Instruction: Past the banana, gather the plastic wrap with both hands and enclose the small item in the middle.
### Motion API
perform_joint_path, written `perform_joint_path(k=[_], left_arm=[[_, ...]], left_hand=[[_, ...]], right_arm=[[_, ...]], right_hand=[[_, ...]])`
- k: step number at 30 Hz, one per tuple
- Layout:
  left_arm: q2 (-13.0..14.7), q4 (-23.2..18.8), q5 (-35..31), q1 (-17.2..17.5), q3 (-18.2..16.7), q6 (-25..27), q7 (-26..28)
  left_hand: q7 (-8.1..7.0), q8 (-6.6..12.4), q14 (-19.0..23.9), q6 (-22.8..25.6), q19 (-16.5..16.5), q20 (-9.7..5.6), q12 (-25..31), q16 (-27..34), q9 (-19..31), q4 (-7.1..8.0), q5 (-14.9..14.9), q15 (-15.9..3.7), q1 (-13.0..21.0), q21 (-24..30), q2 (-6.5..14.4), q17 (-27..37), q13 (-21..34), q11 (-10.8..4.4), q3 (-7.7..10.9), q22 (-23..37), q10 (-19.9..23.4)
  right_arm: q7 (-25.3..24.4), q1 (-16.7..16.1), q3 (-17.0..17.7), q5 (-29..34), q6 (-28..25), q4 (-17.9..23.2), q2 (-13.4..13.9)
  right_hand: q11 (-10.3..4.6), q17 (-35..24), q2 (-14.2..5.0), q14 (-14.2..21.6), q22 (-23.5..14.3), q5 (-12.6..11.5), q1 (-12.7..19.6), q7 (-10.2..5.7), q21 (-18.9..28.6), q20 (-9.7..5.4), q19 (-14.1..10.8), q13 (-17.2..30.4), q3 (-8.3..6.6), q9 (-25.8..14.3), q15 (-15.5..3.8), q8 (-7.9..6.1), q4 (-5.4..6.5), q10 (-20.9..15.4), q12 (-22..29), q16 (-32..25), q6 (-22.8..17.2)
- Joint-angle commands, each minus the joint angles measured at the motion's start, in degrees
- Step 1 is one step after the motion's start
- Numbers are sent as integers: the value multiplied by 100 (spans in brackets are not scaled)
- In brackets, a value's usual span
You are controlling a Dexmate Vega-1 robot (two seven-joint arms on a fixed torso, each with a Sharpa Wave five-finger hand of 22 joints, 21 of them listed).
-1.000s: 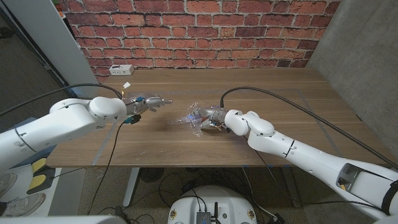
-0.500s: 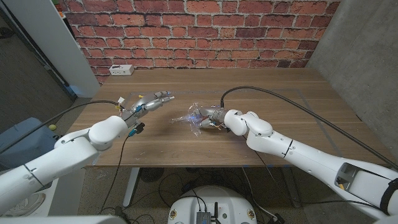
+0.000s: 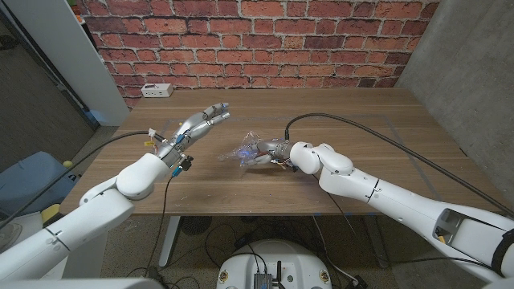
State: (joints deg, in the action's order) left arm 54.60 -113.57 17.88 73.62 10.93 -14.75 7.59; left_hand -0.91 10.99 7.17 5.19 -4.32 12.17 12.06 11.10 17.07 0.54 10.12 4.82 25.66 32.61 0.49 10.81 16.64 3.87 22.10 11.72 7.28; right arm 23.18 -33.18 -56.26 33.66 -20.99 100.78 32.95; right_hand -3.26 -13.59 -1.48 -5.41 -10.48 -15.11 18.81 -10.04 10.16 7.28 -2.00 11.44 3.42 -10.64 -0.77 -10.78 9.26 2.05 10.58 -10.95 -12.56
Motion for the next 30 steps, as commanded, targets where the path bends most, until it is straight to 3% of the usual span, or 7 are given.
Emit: perform_joint_path(k=[1, 5, 7, 11, 17, 23, 30], left_arm=[[-275, 179, 89, -37, -82, -253, -310], [-311, 228, 123, -92, -66, -252, -401], [-331, 234, 129, -99, -67, -230, -406], [-376, 269, 147, -130, -62, -222, -427], [-415, 330, 214, -192, -36, -162, -487], [-452, 412, 256, -276, 1, -137, -528], [-490, 535, 340, -395, 68, -106, -608]], left_hand=[[8, -9, 10, -27, 10, 8, -22, 18, -6, -17, -1, 0, 4, -17, 62, 10, -1, -9, 25, 5, -61], [7, -17, 12, -46, 15, 8, -26, 20, -24, -24, -2, 10, 3, -19, 71, 9, -8, -16, 29, 4, -78], [14, -21, 16, -55, 20, 8, -28, 22, -35, -26, -2, 10, 2, -19, 79, 9, -12, -12, 32, 4, -90], [-1, -29, 17, -77, 24, 9, -31, 24, -52, -30, -3, 8, -1, -20, 90, 9, -18, -18, 37, 4, -106], [-22, -51, 19, -142, 29, 9, -34, 26, -83, -38, -4, 5, -6, -24, 109, 9, -29, -16, 44, 4, -131], [-25, -65, 2, -200, 30, 10, -46, 21, -117, -46, -7, 8, -16, -30, 121, 9, -41, -10, 46, 3, -182], [-42, -71, -14, -244, 29, 10, -47, 17, -148, -52, -9, 13, -31, -37, 129, 9, -52, -6, 46, 3, -207]], right_arm=[[455, 165, -34, -690, -39, -149, 63], [251, 120, -26, -708, 26, -79, 133], [138, 90, 11, -746, 101, -48, 176], [-183, -10, 119, -809, 334, 18, 265], [-700, -227, 420, -1155, 874, 5, 350], [-1093, -457, 801, -1725, 1459, -89, 386], [-1423, -731, 1282, -2724, 2384, -503, 299]], right_hand=[[-223, 26, -60, -575, 10, -136, -572, 39, -8, 135, 603, -23, 272, 4, -129, 13, 74, 397, -34, 58, 10], [-247, 62, -146, -738, 16, -188, -695, -24, 7, 109, 761, -34, 318, 9, 6, 32, 50, 554, -36, 51, 68], [-179, 145, -125, -866, 22, -272, -636, -96, 58, 160, 892, -43, 386, 13, 175, 133, -111, 856, -34, 12, 785], [-3, 186, -50, -878, 25, -350, -349, -77, 95, 221, 918, -35, 405, 3, 276, 133, -324, 1137, -11, -33, 1514], [188, 175, 70, -742, 19, -443, 294, 4, 215, 357, 569, -10, 377, -18, 333, 90, -712, 1376, 43, -125, 2505], [225, 148, 104, -281, 9, -496, 764, 73, 375, 341, -35, 16, 335, -27, 292, -68, -974, 1125, 167, -286, 2436], [227, 87, 129, -99, 2, -482, 613, 103, 383, 319, -210, 29, 453, -25, 262, -231, -894, 779, 277, -361, 1878]])
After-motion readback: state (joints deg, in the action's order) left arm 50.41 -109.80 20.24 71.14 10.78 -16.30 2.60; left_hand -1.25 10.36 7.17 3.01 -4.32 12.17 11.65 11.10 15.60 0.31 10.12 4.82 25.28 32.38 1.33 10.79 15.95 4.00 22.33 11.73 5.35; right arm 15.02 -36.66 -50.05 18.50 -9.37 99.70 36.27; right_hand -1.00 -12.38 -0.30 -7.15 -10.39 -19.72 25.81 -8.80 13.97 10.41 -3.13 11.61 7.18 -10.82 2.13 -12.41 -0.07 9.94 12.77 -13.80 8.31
